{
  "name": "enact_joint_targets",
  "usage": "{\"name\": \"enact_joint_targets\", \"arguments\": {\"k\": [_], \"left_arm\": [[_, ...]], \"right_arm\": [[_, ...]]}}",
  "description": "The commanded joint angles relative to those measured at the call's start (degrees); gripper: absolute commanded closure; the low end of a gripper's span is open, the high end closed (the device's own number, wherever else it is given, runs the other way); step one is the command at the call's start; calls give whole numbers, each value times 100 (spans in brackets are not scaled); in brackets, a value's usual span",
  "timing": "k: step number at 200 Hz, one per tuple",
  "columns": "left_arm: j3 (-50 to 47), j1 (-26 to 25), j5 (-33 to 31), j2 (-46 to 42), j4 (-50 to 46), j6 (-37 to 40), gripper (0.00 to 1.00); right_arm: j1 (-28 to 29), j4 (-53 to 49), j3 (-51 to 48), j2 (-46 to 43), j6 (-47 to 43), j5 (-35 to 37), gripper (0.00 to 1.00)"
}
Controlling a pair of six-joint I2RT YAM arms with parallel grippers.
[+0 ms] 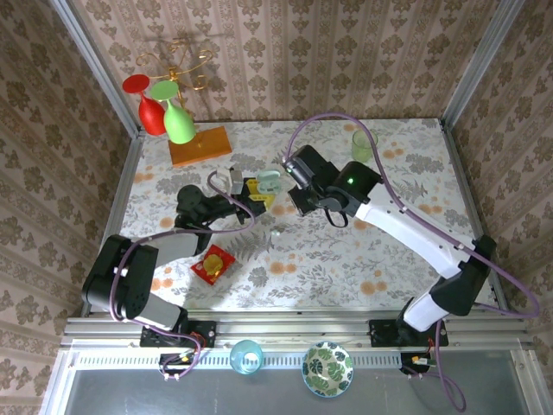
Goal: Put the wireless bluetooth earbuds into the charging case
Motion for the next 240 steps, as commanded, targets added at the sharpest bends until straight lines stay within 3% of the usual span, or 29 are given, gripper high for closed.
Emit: {"name": "enact_joint_targets", "arguments": {"k": [1, 120, 240], "left_arm": [[-30, -3, 243, 12, 216, 1, 78], [-32, -47, 418, -120, 216, -68, 78], [20, -73, 447, -31, 216, -82, 78]], "right_arm": [[24, 896, -165, -247, -512, -611, 90], [26, 1085, 74, 50, -930, -1094, 90], [24, 1296, 30, -16, -1004, -782, 90]]}}
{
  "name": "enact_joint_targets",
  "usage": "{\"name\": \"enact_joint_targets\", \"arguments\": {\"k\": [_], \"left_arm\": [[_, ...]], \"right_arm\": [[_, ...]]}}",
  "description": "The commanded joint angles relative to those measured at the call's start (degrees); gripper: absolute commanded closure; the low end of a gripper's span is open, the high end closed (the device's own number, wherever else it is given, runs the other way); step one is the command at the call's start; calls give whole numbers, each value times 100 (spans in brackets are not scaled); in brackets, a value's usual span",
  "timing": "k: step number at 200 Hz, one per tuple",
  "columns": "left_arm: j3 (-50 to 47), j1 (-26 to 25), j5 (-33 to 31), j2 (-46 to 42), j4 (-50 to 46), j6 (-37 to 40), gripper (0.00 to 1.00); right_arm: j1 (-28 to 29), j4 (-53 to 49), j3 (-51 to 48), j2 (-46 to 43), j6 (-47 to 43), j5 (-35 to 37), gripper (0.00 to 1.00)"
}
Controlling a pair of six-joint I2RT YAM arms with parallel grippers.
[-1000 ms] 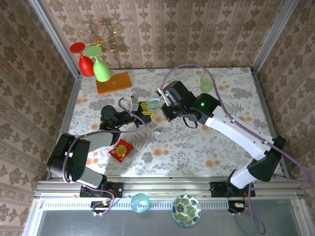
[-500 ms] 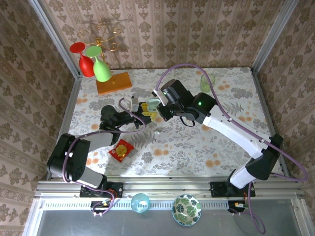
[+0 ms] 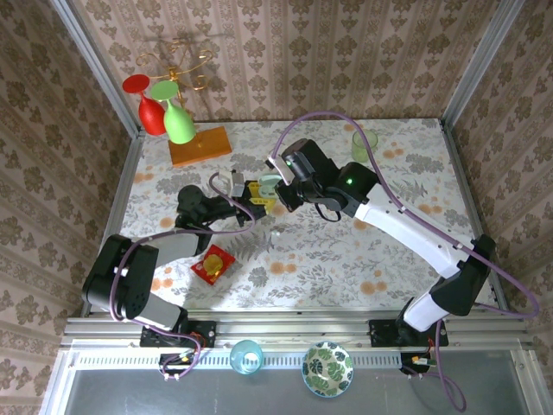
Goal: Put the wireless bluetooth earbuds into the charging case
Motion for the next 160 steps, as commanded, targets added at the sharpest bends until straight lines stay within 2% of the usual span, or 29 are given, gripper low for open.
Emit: {"name": "enact_joint_targets", "arguments": {"k": [1, 160], "left_arm": [[24, -36, 143, -35, 220, -75, 78], [16, -33, 104, -66, 228, -103, 78]], "right_arm": [[22, 175, 71, -64, -113, 94, 90], [37, -299, -28, 82, -466, -20, 89]]}}
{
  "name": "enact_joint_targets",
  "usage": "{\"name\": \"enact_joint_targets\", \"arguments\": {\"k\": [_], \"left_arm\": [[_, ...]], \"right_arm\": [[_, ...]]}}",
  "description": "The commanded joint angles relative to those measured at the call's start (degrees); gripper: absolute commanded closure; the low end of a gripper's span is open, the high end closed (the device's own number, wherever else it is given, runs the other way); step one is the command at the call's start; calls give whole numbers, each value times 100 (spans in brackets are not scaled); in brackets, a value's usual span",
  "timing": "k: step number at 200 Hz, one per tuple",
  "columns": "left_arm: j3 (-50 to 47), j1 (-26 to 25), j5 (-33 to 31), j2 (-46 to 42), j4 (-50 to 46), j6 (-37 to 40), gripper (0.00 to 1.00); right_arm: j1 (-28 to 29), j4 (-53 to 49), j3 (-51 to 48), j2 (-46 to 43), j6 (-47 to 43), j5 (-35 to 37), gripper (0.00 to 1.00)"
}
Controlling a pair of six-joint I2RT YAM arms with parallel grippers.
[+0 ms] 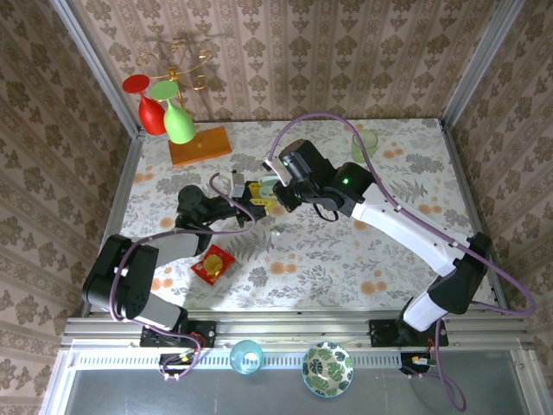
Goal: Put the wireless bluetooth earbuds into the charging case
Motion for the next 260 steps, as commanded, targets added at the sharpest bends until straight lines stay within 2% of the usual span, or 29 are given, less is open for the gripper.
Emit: {"name": "enact_joint_targets", "arguments": {"k": [1, 41, 82, 109, 126, 154, 175, 191, 223, 260], "left_arm": [[16, -34, 64, -71, 226, -100, 78], [6, -36, 68, -77, 226, -107, 78], [16, -33, 71, -79, 226, -100, 78], [3, -35, 75, -75, 225, -92, 78], [-10, -35, 63, -76, 226, -70, 78], [-36, -22, 38, -89, 230, -18, 78], [-88, 24, -12, -131, 228, 58, 78], [-116, 77, -33, -179, 226, 65, 78], [-133, 96, -131, -234, 220, 121, 78], [-106, 105, -183, -266, 218, 146, 78]], "right_arm": [[34, -326, -23, -19, -200, -30, 89], [54, -394, 20, 49, -280, -158, 87], [70, -256, 80, 85, -185, -369, 77], [68, -135, 63, -4, -107, -308, 62], [62, -12, -8, -120, -30, -199, 56], [48, 372, -305, -498, 118, -193, 50], [-34, 1032, -885, -1016, 239, -383, 47], [-202, 1663, -1438, -1576, 496, -650, 46], [-886, 2532, -2569, -2392, 1421, -1274, 44], [-1593, 2721, -3383, -2489, 2277, -1387, 43]]}}
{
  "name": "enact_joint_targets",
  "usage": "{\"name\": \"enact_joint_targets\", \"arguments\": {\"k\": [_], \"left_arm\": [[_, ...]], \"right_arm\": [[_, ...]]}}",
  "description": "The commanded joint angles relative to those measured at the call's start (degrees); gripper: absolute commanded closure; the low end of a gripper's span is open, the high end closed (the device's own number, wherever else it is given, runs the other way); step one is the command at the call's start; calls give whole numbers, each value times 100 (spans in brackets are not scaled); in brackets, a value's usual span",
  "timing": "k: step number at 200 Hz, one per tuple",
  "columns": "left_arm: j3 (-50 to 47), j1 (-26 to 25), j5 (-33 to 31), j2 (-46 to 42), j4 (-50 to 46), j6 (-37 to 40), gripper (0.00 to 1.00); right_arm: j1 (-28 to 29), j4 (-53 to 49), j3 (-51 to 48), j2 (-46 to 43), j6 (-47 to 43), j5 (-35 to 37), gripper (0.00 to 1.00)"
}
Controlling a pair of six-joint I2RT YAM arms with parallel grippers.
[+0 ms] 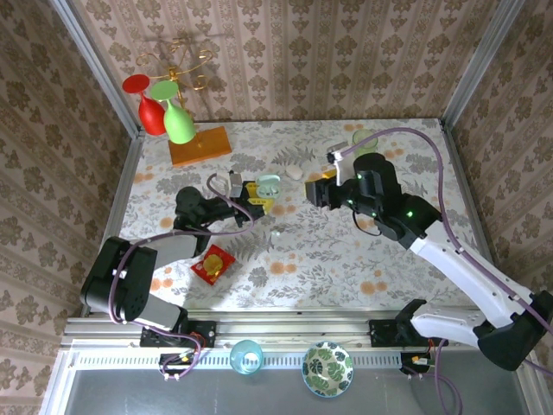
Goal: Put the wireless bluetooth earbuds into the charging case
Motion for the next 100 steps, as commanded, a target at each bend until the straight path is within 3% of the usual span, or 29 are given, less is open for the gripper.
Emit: {"name": "enact_joint_targets", "arguments": {"k": [1, 50, 100], "left_arm": [[9, 28, -38, -180, 222, 136, 78], [22, 20, -80, -323, 219, 113, 78], [-5, -33, -105, -500, 220, 76, 78]], "right_arm": [[-279, 374, -429, 110, 817, -288, 43], [-404, 167, -424, 1362, 1353, -656, 44], [-89, -91, 246, 3020, 1136, -1333, 49]]}}
